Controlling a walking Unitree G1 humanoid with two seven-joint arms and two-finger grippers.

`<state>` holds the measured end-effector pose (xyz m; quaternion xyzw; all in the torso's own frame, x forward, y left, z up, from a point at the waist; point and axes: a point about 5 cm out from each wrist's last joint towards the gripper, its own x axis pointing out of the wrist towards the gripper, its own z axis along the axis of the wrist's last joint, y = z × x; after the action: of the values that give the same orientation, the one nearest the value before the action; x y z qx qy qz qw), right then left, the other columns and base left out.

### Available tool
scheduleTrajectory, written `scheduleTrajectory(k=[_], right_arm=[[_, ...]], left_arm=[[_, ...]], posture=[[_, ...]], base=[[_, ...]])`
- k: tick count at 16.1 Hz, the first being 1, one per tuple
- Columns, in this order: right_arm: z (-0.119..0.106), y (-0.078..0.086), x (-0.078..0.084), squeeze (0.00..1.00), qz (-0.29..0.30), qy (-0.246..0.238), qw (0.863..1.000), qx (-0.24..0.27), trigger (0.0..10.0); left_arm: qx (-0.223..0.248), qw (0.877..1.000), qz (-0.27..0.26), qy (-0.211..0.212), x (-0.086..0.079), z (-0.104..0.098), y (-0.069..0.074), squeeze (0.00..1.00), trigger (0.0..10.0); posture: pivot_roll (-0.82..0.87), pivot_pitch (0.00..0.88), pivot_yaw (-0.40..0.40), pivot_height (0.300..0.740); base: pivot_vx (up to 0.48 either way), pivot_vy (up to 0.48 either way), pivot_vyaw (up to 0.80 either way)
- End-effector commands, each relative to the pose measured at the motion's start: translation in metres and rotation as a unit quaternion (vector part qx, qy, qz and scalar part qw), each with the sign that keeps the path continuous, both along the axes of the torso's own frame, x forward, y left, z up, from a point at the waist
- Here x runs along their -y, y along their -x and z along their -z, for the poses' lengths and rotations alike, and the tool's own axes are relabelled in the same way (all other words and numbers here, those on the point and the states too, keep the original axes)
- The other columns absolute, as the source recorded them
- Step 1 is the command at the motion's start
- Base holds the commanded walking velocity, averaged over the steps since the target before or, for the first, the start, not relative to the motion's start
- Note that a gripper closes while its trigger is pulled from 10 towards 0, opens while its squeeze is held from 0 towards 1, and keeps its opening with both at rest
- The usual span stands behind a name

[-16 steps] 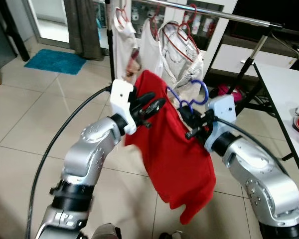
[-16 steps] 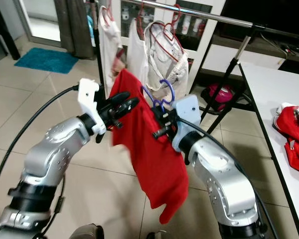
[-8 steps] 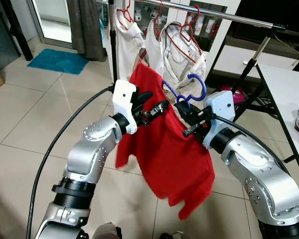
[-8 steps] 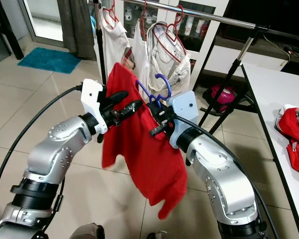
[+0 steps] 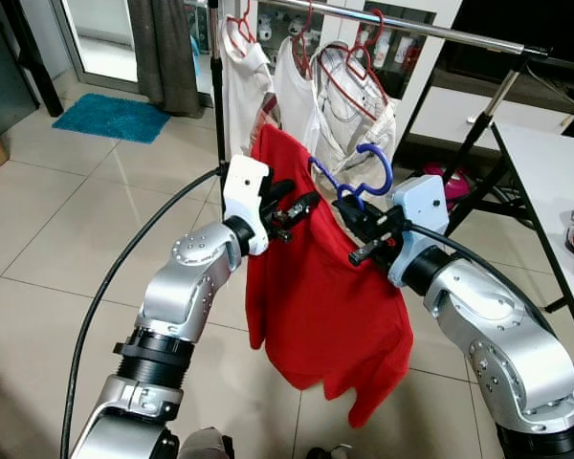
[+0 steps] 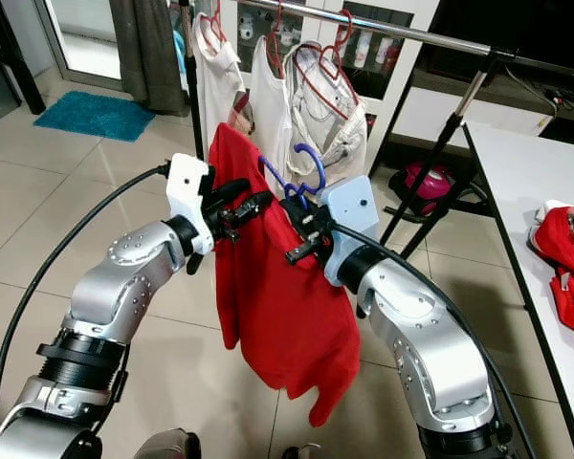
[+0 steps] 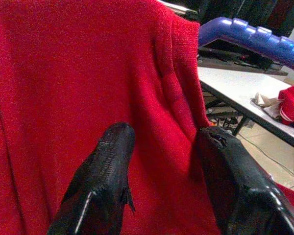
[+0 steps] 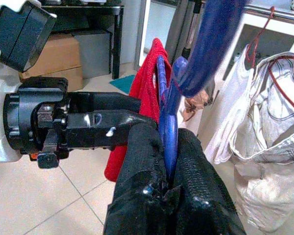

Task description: Hang hanger

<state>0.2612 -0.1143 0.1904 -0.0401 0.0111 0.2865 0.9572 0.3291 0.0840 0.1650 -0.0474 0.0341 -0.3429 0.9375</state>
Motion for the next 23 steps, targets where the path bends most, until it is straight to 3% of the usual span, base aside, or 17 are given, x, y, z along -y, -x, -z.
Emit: scheduleTrajectory(k=[1, 11, 16, 19, 23], right_arm=[[-0.015, 0.001, 0.000, 0.00, -0.003, -0.001, 0.999, 0.038, 0.0], [-0.017, 0.002, -0.004, 0.00, -0.008, -0.003, 0.999, 0.046, 0.0], [-0.015, 0.001, -0.002, 0.00, 0.002, 0.003, 0.999, 0.041, 0.0], [-0.007, -0.005, 0.008, 0.00, 0.052, 0.021, 0.998, 0.025, 0.0], [-0.003, -0.010, 0.018, 0.00, 0.095, 0.015, 0.995, 0.015, 0.0]], left_arm=[[0.007, 1.000, 0.007, 0.002, 0.004, -0.003, -0.002, 0.00, 0.0], [-0.008, 1.000, -0.008, 0.020, 0.003, 0.006, -0.009, 0.00, 0.0], [0.007, 0.998, -0.009, 0.055, 0.000, 0.002, -0.008, 0.00, 0.0], [0.033, 0.991, 0.030, 0.126, -0.004, -0.009, 0.007, 0.00, 0.0], [0.066, 0.985, 0.032, 0.156, -0.020, -0.017, 0.026, 0.00, 0.0]], posture=[[0.01, 0.032, -0.074, 0.740], [0.02, 0.013, -0.075, 0.740], [0.02, 0.009, -0.077, 0.740], [0.02, 0.011, -0.078, 0.740], [0.03, 0.015, -0.080, 0.740]], base=[[0.000, 0.000, 0.00], [0.000, 0.000, 0.00], [0.000, 0.000, 0.00], [0.000, 0.000, 0.00], [0.000, 0.000, 0.00]])
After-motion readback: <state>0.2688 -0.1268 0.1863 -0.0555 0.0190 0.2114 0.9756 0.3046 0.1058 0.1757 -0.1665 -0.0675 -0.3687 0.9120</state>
